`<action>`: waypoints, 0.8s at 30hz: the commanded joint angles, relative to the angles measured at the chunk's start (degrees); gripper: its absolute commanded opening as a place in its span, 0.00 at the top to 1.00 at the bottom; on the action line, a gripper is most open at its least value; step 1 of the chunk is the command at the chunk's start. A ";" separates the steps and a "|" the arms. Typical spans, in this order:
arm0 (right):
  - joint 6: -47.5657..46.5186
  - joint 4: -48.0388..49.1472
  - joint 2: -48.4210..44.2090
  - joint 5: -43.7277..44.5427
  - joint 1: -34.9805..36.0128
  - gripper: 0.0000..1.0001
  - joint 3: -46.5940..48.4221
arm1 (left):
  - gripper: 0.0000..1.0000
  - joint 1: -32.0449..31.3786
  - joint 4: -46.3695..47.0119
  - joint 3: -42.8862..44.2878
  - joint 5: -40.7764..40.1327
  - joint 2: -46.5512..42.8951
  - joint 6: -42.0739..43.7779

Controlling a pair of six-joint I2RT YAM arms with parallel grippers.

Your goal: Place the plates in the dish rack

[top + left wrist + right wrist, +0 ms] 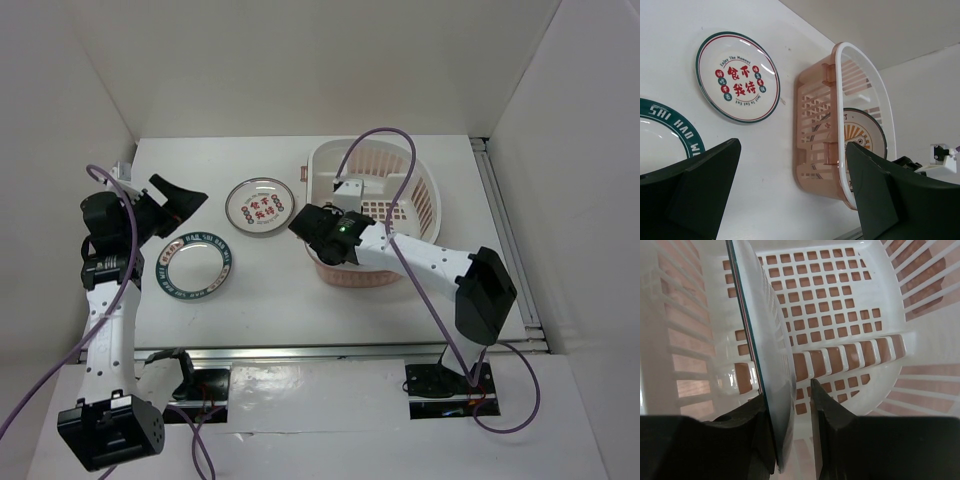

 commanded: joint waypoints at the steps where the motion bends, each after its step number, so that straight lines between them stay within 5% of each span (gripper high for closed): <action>1: 0.87 -0.10 -0.25 1.86 0.60 0.65 2.81 | 0.00 -0.10 1.46 2.24 1.29 -0.04 1.06; 4: 0.87 -1.32 -0.25 1.86 0.60 0.63 3.42 | 0.00 -0.10 1.46 2.24 1.29 -0.04 1.06; 16: 3.24 -5.63 -1.30 2.38 2.27 0.16 7.11 | 0.00 -0.10 1.46 2.24 1.29 0.49 1.58; 24: 3.24 -5.64 -3.24 3.44 3.42 0.14 7.73 | 0.00 -0.10 1.46 2.24 1.82 1.02 1.58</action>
